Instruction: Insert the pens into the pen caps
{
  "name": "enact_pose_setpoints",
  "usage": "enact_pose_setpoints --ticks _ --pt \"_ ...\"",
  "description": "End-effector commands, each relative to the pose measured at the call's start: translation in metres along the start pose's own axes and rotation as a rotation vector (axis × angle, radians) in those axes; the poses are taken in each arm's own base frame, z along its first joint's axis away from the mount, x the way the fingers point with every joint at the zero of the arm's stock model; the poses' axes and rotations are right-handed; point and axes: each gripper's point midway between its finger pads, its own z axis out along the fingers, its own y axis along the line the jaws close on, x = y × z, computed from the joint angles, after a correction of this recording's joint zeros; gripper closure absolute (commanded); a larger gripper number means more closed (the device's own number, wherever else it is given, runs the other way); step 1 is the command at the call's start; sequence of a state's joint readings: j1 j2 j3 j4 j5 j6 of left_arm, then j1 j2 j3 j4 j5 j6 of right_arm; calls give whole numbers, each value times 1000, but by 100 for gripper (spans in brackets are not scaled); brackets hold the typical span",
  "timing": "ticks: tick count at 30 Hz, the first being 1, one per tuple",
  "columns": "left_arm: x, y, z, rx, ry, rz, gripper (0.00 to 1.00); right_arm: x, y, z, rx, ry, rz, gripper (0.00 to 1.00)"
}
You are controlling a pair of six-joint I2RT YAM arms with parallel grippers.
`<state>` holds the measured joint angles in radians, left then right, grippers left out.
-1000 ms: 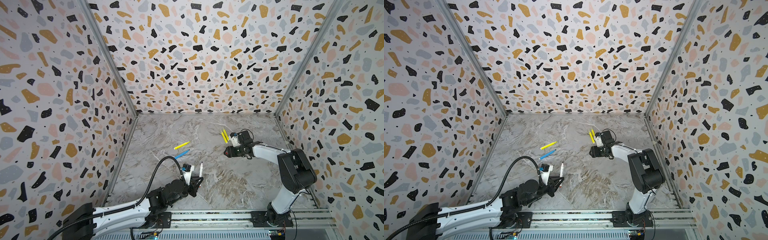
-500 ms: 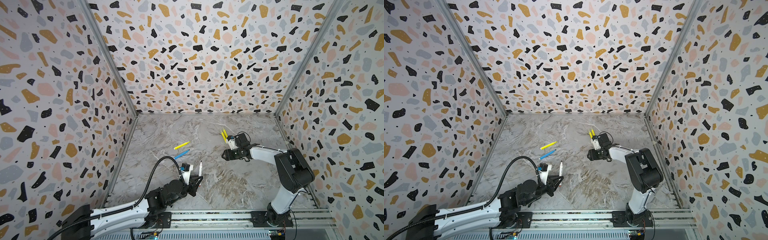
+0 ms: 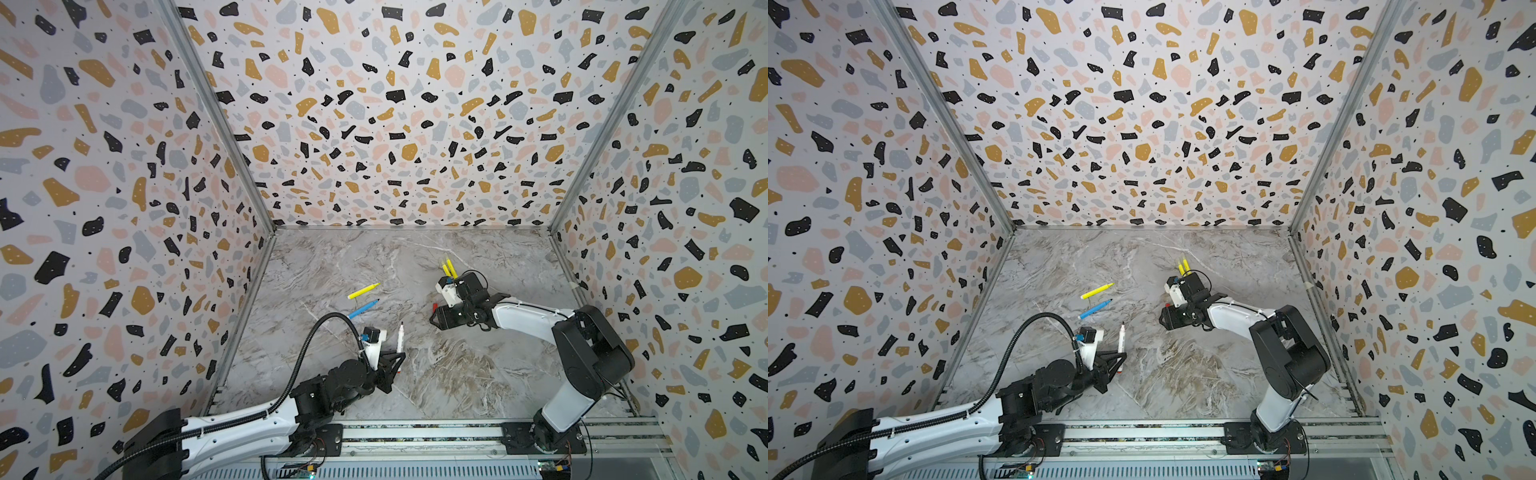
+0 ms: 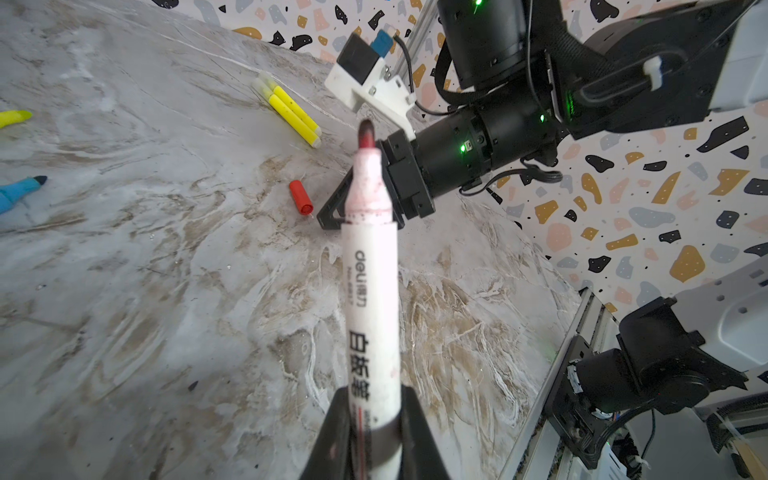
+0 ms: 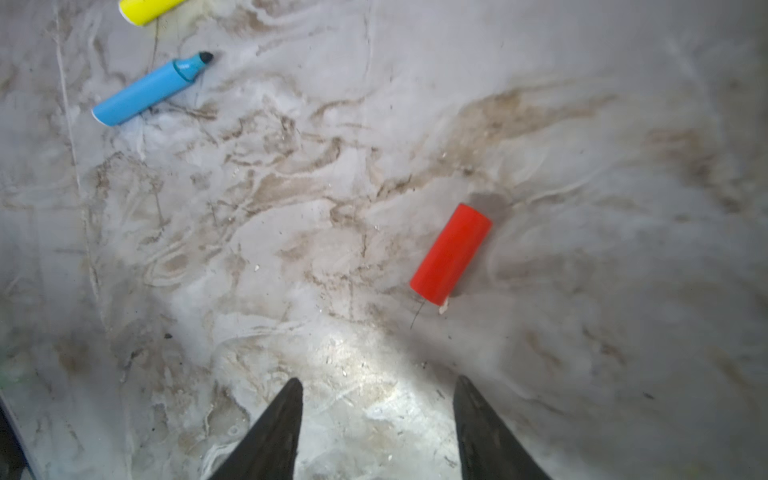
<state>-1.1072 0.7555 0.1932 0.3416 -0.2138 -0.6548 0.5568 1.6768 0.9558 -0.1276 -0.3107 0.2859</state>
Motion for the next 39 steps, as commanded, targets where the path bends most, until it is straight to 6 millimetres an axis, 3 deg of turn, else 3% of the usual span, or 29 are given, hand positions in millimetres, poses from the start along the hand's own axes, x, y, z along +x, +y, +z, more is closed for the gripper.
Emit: enact_pose_setpoints --ticks 1,4,8,14,20,29,39 --pt "-15 -6 -2 11 -53 -6 100 -40 10 -24 11 -91 -42 41" --pt "-15 -4 -3 4 -57 -9 100 -57 10 -17 22 -94 -54 41" --pt "-17 -3 -4 -2 -63 -13 100 -70 10 9 88 -45 -79 43" --pt "-23 0 -11 -18 -84 -16 100 -71 21 56 158 38 -144 45" --pt "-24 6 -19 -43 -94 -17 100 -74 28 88 236 63 -211 47" --pt "-27 10 -24 -58 -110 -17 100 -67 17 97 364 89 -256 53" --pt "-27 8 -21 -60 -103 -6 100 -58 26 89 301 91 -256 69"
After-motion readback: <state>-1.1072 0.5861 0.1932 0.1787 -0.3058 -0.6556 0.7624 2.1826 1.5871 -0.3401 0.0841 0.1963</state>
